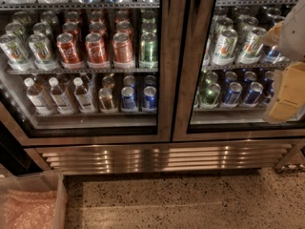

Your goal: Open left fridge door

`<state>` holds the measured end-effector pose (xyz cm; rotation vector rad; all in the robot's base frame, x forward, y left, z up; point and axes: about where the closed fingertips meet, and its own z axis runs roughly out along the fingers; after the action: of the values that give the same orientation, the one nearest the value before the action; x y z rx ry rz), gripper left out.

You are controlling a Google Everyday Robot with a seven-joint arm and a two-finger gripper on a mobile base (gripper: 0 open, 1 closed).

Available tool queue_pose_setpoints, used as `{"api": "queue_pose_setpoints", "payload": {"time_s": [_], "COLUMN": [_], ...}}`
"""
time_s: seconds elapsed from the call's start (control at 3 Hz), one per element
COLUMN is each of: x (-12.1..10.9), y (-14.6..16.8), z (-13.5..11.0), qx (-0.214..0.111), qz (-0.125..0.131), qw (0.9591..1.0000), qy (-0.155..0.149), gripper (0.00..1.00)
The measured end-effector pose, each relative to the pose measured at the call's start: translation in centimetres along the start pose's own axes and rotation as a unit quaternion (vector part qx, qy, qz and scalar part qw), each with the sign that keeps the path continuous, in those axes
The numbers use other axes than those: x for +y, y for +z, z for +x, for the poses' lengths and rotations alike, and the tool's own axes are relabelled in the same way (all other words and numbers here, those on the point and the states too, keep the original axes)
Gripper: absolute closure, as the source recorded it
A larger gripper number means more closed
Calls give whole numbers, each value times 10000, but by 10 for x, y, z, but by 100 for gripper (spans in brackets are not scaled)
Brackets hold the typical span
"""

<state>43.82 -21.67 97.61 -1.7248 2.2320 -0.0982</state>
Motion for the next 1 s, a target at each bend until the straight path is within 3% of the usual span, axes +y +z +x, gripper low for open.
{"api": "queue_pose_setpoints", "payload": {"time_s": [0.33, 0.67, 1.0], "x": [0, -9, -33], "y": [0, 1, 2], "z": [0, -15, -65], "qx": [-1, -349, -948], "qz": [0, 63, 16], "qw": [10000, 9994, 9954], "qy": [0, 34, -163], "gripper": [0, 0, 0]}}
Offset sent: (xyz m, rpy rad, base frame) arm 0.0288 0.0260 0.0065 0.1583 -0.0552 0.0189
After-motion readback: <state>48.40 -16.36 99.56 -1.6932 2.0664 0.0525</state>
